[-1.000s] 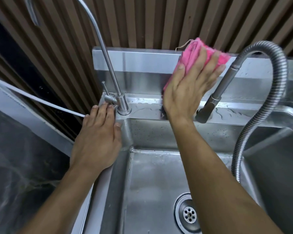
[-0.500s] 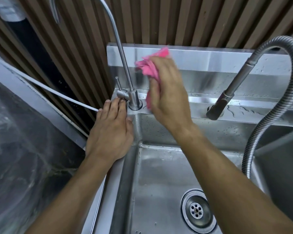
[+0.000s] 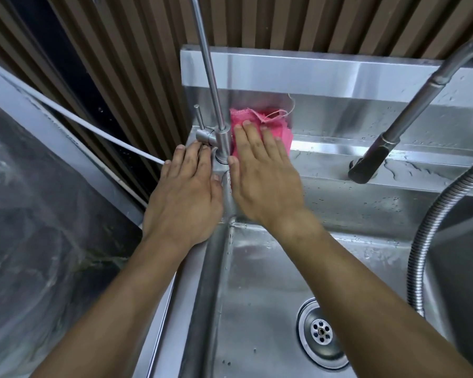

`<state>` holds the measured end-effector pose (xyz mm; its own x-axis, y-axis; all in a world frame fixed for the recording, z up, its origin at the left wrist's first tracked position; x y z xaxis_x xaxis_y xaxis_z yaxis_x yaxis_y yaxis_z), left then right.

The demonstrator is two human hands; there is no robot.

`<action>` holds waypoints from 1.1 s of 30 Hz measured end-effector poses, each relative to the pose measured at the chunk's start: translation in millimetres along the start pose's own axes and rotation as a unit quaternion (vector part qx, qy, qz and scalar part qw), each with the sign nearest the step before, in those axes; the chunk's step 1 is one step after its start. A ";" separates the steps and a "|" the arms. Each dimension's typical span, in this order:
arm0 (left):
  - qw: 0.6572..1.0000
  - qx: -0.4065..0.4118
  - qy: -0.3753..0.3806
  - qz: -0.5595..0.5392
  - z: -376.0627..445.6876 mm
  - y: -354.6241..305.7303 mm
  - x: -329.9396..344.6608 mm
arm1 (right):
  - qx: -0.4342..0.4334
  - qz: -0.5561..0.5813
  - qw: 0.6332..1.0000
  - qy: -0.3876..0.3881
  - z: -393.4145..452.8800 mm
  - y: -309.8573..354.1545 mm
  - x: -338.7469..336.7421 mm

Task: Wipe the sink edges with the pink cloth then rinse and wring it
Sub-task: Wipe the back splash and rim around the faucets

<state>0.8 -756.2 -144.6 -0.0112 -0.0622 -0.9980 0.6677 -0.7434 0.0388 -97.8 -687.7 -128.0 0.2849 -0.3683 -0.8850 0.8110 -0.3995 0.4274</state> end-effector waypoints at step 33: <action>1.000 -0.010 0.002 -0.025 -8.9 2.9 -0.2 | -0.287 -0.218 0.915 0.181 35.3 -25.5 -2.9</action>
<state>9.3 -752.4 -144.7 -0.0420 -0.0232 -0.9988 0.6811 -0.7321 -0.0116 -137.4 -706.1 -129.8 -0.0642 0.0657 -0.9958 0.9929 0.1040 -0.0572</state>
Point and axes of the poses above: each hand's wrist, its own z-axis towards the middle knuckle, its own x-axis out of the palm, y = z × x, the point moved 8 cm from there along z, towards the middle knuckle, and after that the axes turned 12 degrees about z, right-handed, at the moved point
